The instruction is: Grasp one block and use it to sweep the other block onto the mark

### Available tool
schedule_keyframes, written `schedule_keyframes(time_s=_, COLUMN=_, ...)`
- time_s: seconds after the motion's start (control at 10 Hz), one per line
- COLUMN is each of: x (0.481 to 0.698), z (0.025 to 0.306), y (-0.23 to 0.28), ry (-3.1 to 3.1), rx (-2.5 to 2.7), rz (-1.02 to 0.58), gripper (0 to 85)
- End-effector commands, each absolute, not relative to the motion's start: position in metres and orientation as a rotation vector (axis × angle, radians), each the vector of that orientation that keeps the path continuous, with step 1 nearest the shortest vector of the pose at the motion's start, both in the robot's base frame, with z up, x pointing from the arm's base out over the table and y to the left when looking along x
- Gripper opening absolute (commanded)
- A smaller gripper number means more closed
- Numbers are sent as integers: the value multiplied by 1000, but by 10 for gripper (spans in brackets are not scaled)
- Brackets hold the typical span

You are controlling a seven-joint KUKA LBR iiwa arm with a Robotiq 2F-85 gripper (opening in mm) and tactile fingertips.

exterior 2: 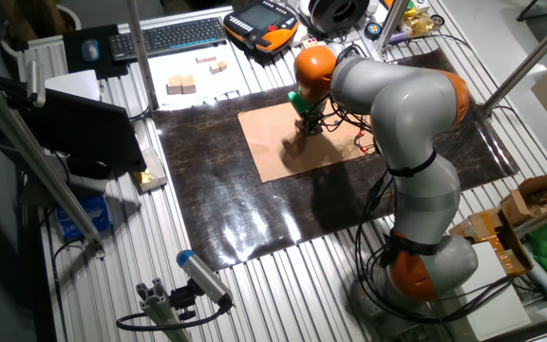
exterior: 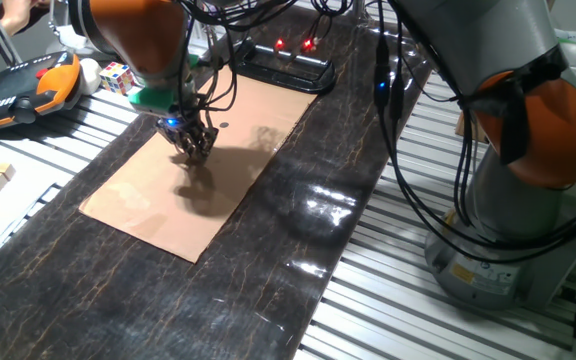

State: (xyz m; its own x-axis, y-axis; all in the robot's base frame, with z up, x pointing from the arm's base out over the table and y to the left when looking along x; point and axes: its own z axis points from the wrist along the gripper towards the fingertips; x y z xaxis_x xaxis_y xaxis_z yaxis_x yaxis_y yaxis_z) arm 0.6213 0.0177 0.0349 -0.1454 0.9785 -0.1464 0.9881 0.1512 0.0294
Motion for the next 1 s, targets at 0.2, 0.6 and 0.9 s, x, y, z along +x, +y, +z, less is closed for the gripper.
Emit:
schedule_keyframes(time_s=0.2, x=622, z=35, y=14, ry=2284, rx=1959, rz=-111, gripper=7)
schedule_keyframes(time_s=0.6, x=623, z=35, y=10, ry=2293, rx=1949, rz=-108, gripper=7)
schedule_keyframes(time_s=0.9, x=624, z=34, y=6, ry=2296, rx=1948, rz=-105, gripper=7)
